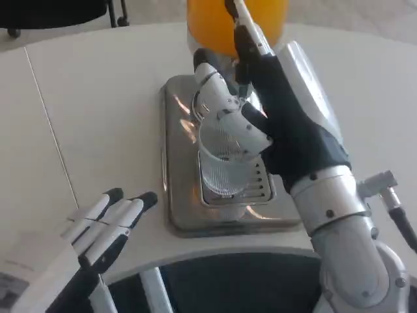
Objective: Grasp the cup under the faucet to collect the drink, then remove the cup.
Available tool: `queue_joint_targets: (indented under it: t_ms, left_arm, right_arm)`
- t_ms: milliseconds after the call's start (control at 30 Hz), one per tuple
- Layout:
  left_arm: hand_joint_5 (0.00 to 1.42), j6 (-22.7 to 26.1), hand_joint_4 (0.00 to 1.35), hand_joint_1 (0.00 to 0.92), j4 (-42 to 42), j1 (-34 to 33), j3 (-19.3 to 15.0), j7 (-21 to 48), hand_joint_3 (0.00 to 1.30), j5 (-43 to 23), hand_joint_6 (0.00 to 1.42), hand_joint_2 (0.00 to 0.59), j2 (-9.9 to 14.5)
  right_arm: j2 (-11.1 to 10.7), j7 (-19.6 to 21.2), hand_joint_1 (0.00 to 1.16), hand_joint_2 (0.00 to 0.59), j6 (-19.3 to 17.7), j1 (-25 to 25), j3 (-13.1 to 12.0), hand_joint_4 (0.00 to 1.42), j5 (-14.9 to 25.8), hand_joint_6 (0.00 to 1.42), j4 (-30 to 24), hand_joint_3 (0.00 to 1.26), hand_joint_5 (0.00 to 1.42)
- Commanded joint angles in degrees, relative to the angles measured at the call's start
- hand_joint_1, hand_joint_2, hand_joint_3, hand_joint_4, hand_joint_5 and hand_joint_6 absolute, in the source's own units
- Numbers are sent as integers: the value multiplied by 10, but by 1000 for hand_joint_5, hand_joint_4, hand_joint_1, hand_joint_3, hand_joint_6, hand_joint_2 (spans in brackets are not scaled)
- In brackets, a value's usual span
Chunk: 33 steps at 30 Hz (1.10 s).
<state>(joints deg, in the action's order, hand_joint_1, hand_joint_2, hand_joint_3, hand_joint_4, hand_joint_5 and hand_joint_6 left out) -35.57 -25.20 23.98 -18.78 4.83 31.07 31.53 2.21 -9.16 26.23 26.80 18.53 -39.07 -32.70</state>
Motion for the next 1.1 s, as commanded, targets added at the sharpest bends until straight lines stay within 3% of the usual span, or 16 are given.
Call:
queue_joint_targets:
  t_ms: [33,667,1100]
  left_arm:
    - [1,9,0,9,5,-3,12,11,38,3,112,96,0]
    - [2,18,0,0,27,-18,24,19,39,-17,119,94,5]
    - [2,26,0,0,34,-28,27,25,39,-25,125,93,2]
  right_arm:
    - [2,-10,143,538,7,-23,18,0,-3,0,-19,0,0]
    - [-29,-36,151,540,14,-18,21,0,-17,0,23,0,0]
    - [-52,-45,140,541,-14,-3,25,0,-12,0,77,0,0]
